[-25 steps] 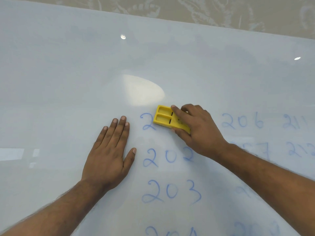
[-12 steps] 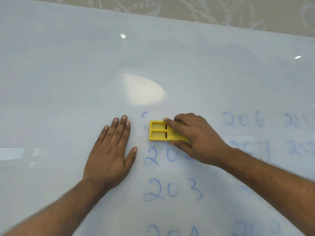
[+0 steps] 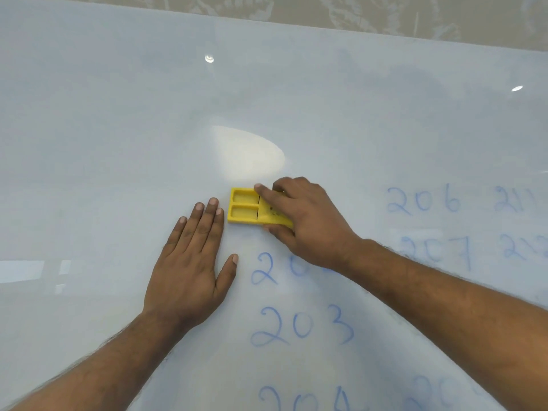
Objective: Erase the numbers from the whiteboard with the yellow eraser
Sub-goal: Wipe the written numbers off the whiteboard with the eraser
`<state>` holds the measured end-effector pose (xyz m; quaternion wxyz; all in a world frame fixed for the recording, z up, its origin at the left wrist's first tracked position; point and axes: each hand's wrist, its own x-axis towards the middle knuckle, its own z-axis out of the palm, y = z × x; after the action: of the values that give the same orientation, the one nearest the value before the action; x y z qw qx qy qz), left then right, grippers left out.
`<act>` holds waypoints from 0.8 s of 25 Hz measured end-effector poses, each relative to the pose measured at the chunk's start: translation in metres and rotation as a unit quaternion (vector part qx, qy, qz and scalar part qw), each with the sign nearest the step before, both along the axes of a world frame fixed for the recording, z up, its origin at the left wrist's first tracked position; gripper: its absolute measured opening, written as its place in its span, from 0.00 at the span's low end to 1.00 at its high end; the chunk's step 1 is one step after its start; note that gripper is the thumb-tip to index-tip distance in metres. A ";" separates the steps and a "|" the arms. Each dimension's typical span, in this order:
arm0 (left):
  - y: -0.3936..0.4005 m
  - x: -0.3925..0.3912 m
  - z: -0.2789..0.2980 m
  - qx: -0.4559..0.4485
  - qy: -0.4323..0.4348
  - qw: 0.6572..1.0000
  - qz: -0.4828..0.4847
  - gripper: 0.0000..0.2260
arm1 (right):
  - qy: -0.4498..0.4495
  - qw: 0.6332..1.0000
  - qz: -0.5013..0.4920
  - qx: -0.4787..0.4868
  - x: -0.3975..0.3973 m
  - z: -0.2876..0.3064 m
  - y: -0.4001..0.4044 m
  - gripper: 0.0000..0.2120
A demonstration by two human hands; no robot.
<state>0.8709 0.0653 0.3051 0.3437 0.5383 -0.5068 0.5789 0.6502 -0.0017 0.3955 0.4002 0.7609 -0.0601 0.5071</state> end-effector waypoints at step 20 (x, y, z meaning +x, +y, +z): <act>0.001 0.001 -0.004 -0.006 0.006 1.000 -0.001 0.30 | -0.004 1.000 -0.022 0.008 -0.053 -0.009 -0.021 0.28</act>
<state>0.8717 0.0664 0.3011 0.3508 0.5389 -0.5020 0.5784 0.5976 -0.0223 0.3860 0.4049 0.7607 -0.0827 0.5005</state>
